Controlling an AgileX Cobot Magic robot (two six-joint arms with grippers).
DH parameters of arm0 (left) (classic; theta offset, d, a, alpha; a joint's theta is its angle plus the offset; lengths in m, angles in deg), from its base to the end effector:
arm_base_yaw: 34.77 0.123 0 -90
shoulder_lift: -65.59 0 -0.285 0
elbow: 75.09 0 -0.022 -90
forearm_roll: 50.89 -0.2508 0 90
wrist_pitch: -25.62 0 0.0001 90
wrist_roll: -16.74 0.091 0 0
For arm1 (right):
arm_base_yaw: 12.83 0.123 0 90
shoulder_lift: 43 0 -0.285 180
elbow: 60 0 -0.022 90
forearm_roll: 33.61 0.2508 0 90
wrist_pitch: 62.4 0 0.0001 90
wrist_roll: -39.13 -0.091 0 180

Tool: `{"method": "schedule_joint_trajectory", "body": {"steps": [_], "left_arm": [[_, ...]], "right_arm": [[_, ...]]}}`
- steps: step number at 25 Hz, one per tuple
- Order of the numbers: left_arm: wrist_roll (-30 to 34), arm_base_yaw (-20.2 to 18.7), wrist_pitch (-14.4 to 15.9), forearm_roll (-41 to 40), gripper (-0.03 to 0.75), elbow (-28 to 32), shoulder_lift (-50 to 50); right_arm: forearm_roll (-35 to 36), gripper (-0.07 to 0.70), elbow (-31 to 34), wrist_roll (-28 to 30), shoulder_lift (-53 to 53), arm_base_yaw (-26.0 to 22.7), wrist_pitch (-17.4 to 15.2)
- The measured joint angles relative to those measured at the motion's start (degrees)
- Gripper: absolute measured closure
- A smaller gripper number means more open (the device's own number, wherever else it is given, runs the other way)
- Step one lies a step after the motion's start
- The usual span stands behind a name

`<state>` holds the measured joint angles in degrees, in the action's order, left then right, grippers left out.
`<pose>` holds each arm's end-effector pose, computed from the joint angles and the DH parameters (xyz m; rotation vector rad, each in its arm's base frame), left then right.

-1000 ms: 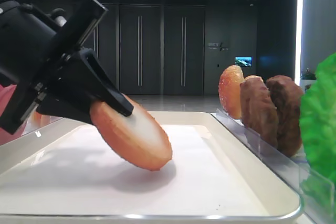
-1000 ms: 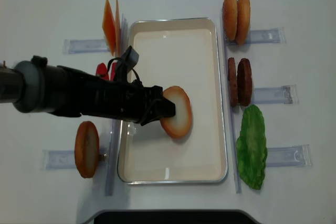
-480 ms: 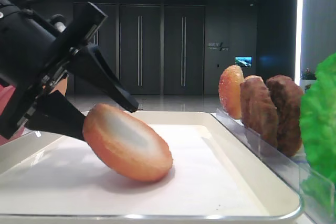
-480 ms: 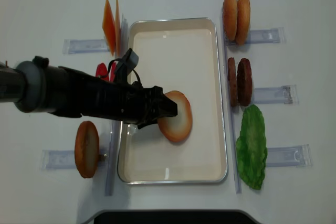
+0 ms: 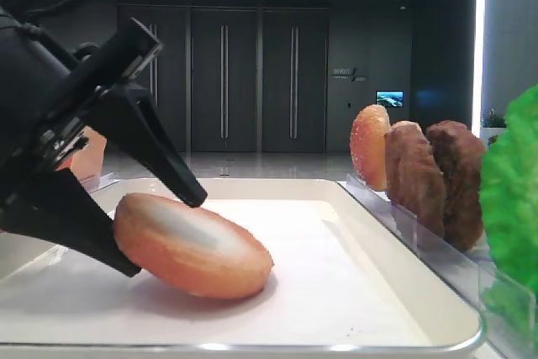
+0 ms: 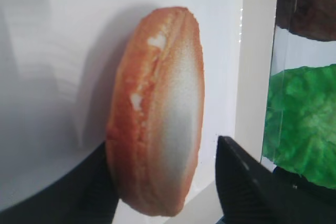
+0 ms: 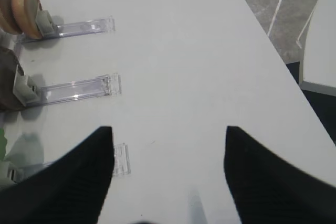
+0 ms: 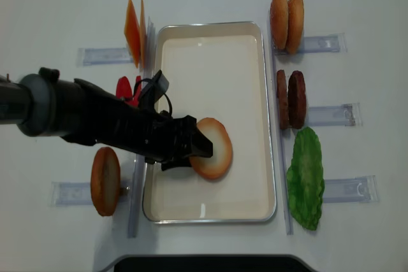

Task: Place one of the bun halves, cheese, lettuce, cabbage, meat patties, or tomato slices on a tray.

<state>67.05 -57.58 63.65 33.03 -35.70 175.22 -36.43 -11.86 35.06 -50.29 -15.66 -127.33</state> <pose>0.2323 -0.1583 0.1233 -0.0014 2.8226 -1.1566 -0.0104 -0.0035 0.2736 0.1313 2.0959 -0.0463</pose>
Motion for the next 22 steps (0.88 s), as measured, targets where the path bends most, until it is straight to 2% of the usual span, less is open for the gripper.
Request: {"method": "schedule_joint_trajectory", "body": {"steps": [5, 7, 11, 14, 19, 22], "left_arm": [[-9.8, 0.0, 0.0, -9.4, 0.286, -3.0, -1.8], [-16.4, 0.0, -0.1, -15.0, 0.286, -4.5, -3.6], [-32.4, 0.0, 0.5, -31.2, 0.286, -6.4, -6.1], [-40.8, 0.0, 2.4, -41.0, 0.286, -6.9, -7.2], [-47.2, 0.0, 5.9, -50.0, 0.286, -9.6, -11.3], [-50.8, 0.0, 9.5, -54.9, 0.286, -13.5, -15.1]], "right_arm": [[0.0, 0.197, 0.0, 0.0, 0.0, 0.0, 0.0], [0.0, 0.197, 0.0, 0.0, 0.0, 0.0, 0.0], [0.0, 0.197, 0.0, 0.0, 0.0, 0.0, 0.0], [0.0, 0.197, 0.0, 0.0, 0.0, 0.0, 0.0], [0.0, 0.197, 0.0, 0.0, 0.0, 0.0, 0.0], [0.0, 0.197, 0.0, 0.0, 0.0, 0.0, 0.0]]}}
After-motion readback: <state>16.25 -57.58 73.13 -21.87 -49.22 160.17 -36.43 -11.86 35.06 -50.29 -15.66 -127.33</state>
